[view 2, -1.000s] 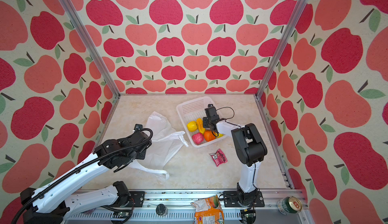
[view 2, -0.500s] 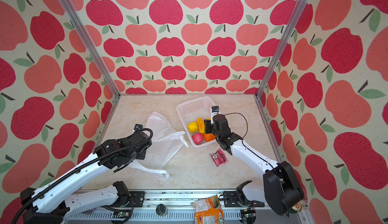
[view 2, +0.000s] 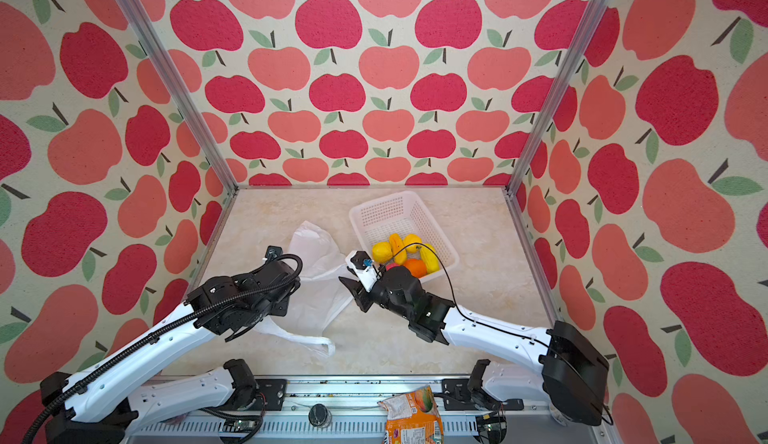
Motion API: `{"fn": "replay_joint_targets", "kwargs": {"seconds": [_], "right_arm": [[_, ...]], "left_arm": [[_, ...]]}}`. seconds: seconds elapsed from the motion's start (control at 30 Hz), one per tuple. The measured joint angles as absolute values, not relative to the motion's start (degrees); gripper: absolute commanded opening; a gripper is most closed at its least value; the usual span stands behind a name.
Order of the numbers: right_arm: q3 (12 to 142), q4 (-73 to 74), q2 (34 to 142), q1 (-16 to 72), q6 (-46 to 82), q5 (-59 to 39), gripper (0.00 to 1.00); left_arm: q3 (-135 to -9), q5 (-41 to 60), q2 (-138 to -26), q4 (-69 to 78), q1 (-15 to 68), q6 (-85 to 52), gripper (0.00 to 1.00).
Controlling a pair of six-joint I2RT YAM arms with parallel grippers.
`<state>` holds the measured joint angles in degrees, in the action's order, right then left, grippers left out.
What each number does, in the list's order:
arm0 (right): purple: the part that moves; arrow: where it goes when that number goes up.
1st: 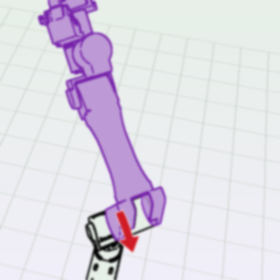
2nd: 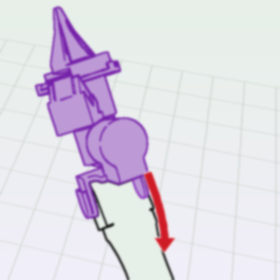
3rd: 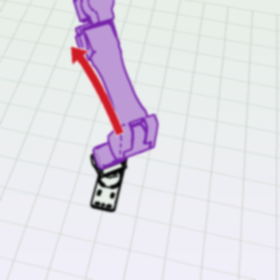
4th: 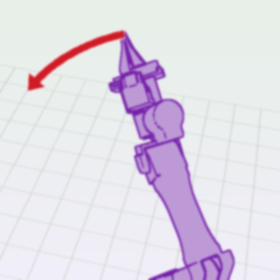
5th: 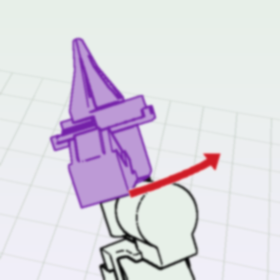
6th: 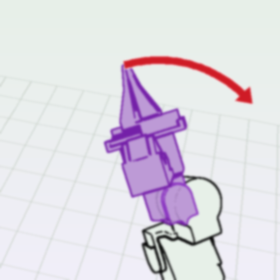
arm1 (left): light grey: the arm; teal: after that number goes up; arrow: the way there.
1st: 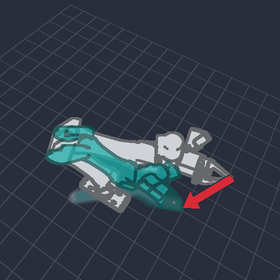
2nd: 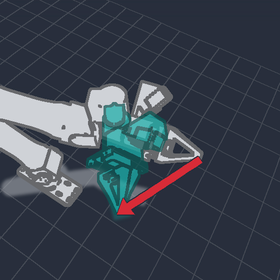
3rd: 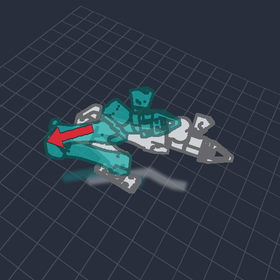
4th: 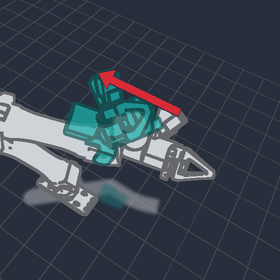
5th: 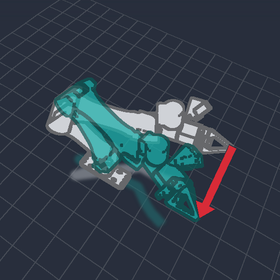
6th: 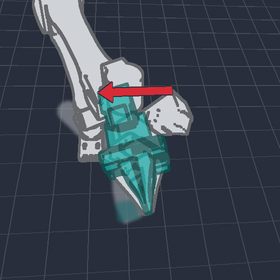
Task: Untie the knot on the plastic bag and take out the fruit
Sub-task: 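Move the open right gripper back into the bag opening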
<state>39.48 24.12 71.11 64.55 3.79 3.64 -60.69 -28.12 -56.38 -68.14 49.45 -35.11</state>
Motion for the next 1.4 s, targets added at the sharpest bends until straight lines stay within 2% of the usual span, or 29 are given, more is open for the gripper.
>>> {"fn": "replay_joint_targets", "kwargs": {"seconds": [0.4,0.67,0.8,1.0,1.2,1.3,1.4], "right_arm": [[38.48,31.09,80.09,75.40,-1.56,1.37,0.36],[39.66,38.76,94.45,75.64,1.58,-0.14,0.38],[44.23,40.05,101.78,75.79,5.39,-2.15,0.43],[53.80,41.04,110.04,77.91,10.44,-3.62,0.46],[60.03,37.82,115.52,80.14,13.30,-2.50,0.59],[64.84,33.19,118.48,81.43,13.15,0.12,0.76],[70.41,28.47,121.56,83.31,13.06,3.46,0.85]], "left_arm": [[-60.69,-28.14,-56.38,-68.16,49.45,-35.11,0.00],[-60.69,-27.99,-56.10,-68.05,48.73,-35.09,0.00],[-60.58,-28.27,-55.66,-66.85,46.48,-36.23,0.00],[-53.41,-25.47,-50.43,-55.35,44.80,-36.62,0.00],[-45.69,-28.53,-41.36,-52.23,40.62,-38.02,0.00],[-42.28,-29.85,-35.57,-52.07,37.04,-38.57,0.00],[-41.08,-30.35,-31.38,-51.92,34.46,-38.76,0.00]]}}
